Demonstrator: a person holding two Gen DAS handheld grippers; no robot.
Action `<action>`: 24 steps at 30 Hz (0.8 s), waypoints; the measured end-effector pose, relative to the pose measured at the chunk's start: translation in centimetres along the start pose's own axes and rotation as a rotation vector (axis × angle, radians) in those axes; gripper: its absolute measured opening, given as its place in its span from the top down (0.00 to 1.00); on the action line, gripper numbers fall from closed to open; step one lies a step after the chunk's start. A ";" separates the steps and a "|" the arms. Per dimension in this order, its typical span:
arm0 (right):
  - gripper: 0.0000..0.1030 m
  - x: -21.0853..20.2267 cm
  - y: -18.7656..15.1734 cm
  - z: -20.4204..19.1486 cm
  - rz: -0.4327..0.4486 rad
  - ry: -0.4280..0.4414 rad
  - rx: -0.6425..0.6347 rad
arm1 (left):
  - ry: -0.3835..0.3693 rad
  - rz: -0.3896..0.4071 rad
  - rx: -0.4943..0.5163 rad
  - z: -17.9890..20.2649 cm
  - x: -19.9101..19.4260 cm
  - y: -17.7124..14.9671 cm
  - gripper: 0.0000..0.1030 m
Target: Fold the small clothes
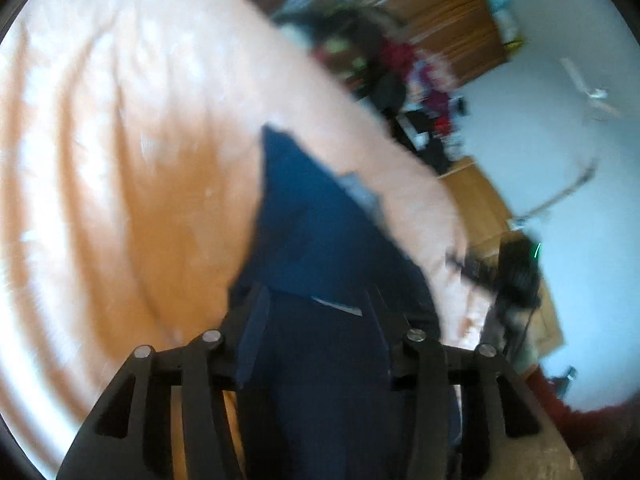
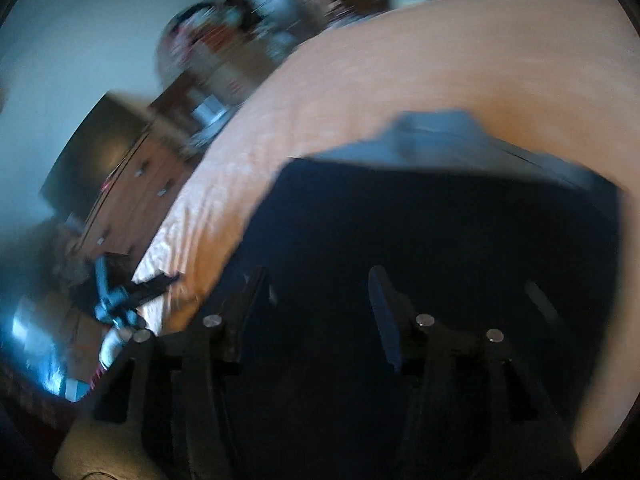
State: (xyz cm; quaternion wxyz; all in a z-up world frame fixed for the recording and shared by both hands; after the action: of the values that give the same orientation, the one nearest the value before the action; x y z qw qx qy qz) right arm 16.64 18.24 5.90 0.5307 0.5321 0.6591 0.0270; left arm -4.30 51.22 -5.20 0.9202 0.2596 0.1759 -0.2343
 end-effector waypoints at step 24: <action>0.33 -9.2 -29.7 4.5 -0.194 -0.208 0.293 | 0.064 -0.218 -0.021 -0.5 -10.0 -15.3 0.45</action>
State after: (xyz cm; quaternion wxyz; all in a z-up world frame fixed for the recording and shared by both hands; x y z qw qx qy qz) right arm -1.31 -3.71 -7.73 0.5128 0.5375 0.6460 -0.1756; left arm -20.66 43.33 -7.26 0.8859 0.2367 0.2347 -0.3228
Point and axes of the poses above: each gripper's, at about its wrist camera, not at the fingertips, and x roughly the way its jaws point, z to its right, y to its top, the point moved 5 cm from there along x, roughly the way its jaws point, and after that the axes turned 8 degrees about -x, right-handed, at the moved point
